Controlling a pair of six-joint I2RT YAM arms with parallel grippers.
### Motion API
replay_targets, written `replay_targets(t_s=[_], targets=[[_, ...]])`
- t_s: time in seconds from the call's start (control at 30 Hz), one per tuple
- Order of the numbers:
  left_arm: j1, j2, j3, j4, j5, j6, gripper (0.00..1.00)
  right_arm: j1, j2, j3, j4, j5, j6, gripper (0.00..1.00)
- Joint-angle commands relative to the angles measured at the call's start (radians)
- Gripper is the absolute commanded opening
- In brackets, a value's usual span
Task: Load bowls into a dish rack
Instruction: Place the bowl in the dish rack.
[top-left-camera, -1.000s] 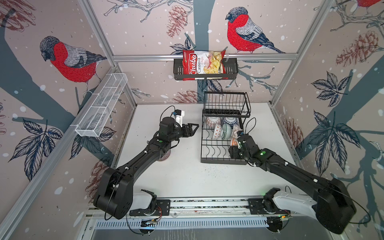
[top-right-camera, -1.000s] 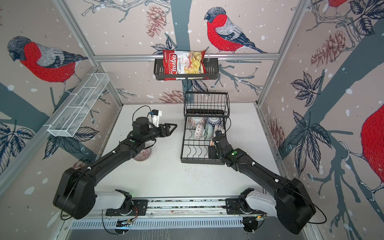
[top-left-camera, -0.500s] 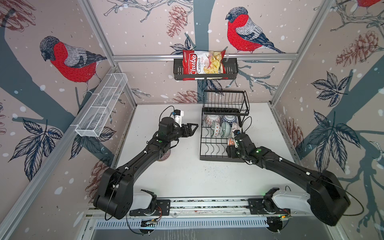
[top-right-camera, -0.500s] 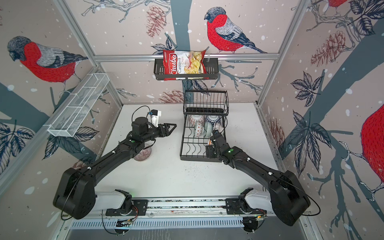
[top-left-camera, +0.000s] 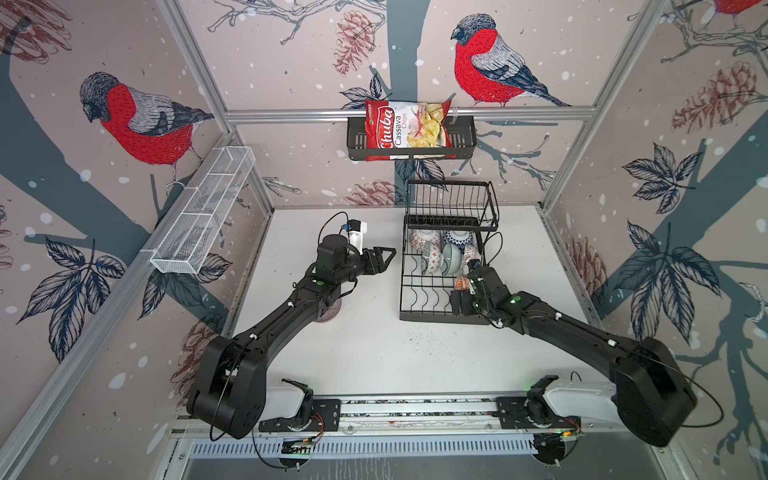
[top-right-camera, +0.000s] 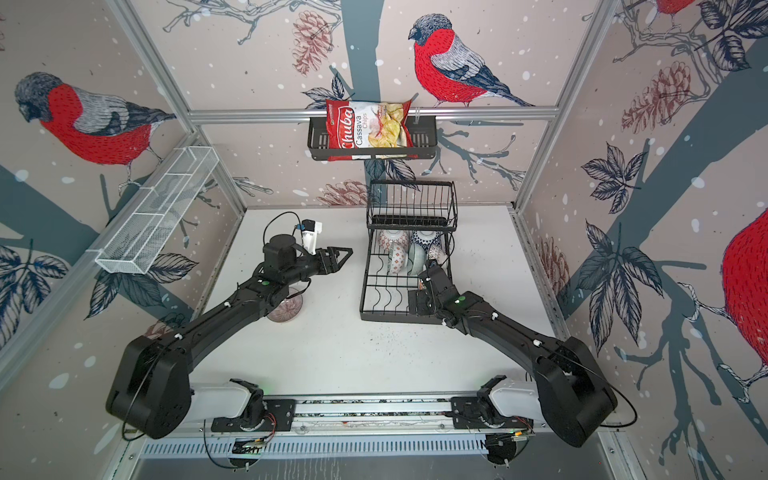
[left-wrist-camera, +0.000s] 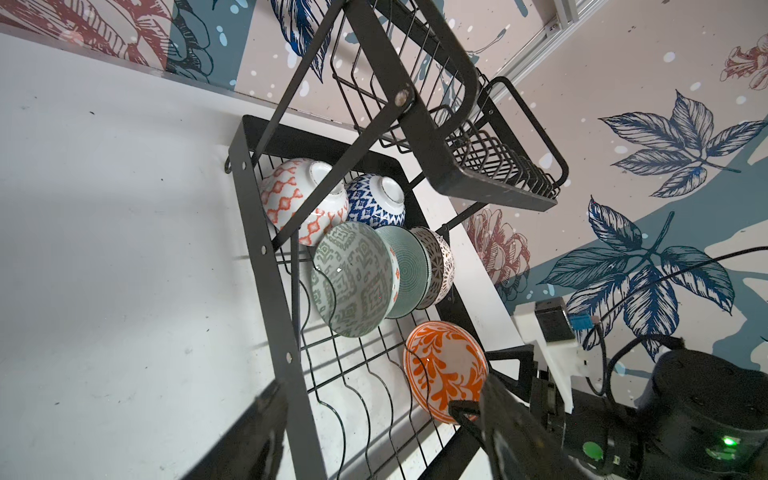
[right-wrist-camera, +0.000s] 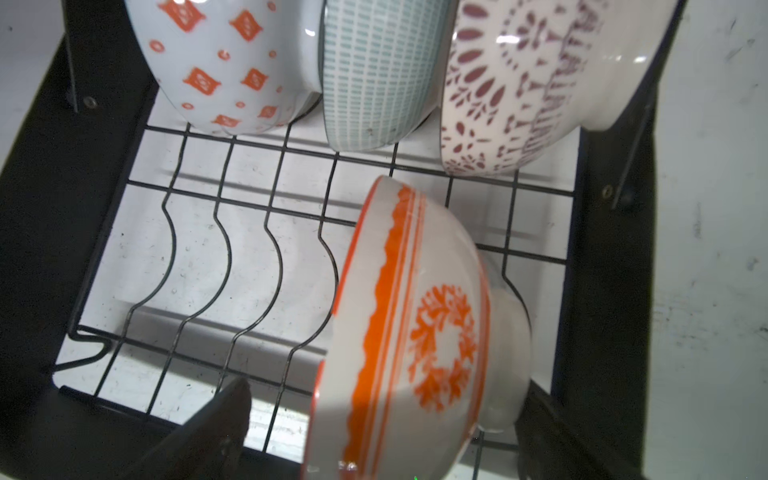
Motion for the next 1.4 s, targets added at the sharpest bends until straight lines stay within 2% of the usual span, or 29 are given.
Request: replay_targets(t_s=[0.0, 0.57, 0.87, 1.37], targets=[[0.001, -0.007, -0.004, 0.031, 0.017, 0.017, 0.73, 0.002, -0.005, 0.010, 0.012, 0.029, 0.015, 1.00], [0.002, -0.016, -0.004, 0.009, -0.004, 0.026, 0.73, -0.003, -0.068, 0.029, -0.007, 0.101, 0.025, 1.00], [0.002, -0.041, 0.030, -0.133, -0.111, 0.059, 0.73, -0.001, -0.105, 0.132, -0.013, 0.111, -0.019, 1.00], [0.002, -0.144, 0.026, -0.404, -0.329, 0.081, 0.72, 0.028, -0.064, 0.232, 0.082, 0.063, -0.065, 1.00]])
